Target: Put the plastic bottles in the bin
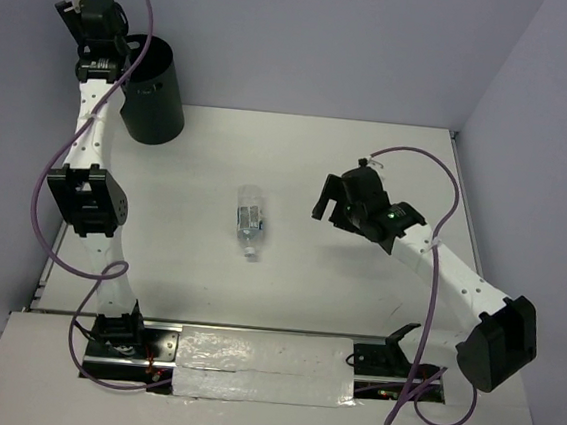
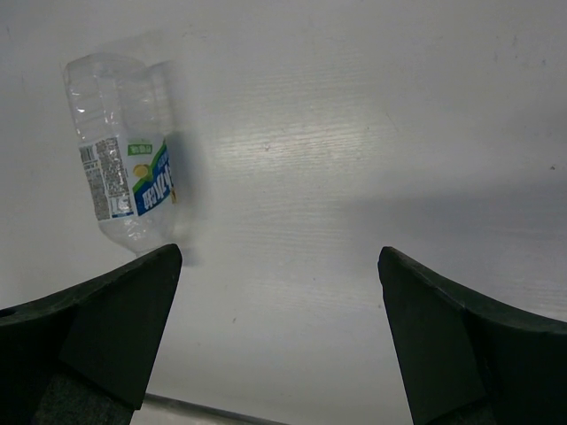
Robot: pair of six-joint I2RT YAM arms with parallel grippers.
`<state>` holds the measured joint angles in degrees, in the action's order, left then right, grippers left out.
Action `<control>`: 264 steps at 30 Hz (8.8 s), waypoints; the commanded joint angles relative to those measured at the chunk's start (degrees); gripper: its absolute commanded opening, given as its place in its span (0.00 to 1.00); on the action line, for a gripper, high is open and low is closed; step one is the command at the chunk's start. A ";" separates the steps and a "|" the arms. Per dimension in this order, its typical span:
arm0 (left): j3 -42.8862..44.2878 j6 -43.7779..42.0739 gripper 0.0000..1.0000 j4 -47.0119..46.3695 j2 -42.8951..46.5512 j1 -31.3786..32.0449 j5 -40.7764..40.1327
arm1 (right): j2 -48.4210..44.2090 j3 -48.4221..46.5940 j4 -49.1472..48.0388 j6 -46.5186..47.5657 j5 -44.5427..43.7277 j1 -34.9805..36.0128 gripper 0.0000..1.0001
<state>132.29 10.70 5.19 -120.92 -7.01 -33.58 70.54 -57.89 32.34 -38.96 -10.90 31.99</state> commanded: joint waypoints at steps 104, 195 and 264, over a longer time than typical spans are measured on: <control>15.19 31.31 0.69 -4.75 -18.12 -11.01 36.57 | 12.42 -13.22 5.90 4.86 -0.18 6.86 1.00; -33.62 5.89 0.99 -43.88 11.76 -9.96 46.41 | 14.45 -15.67 6.50 7.32 2.29 7.12 1.00; -47.57 29.22 0.50 29.35 14.39 37.68 22.08 | -0.23 2.78 1.76 -7.97 -5.19 18.46 1.00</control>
<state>82.19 43.72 33.98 -108.77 30.35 -7.99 72.55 -54.94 32.16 -46.02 -13.02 50.33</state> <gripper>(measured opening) 0.587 0.996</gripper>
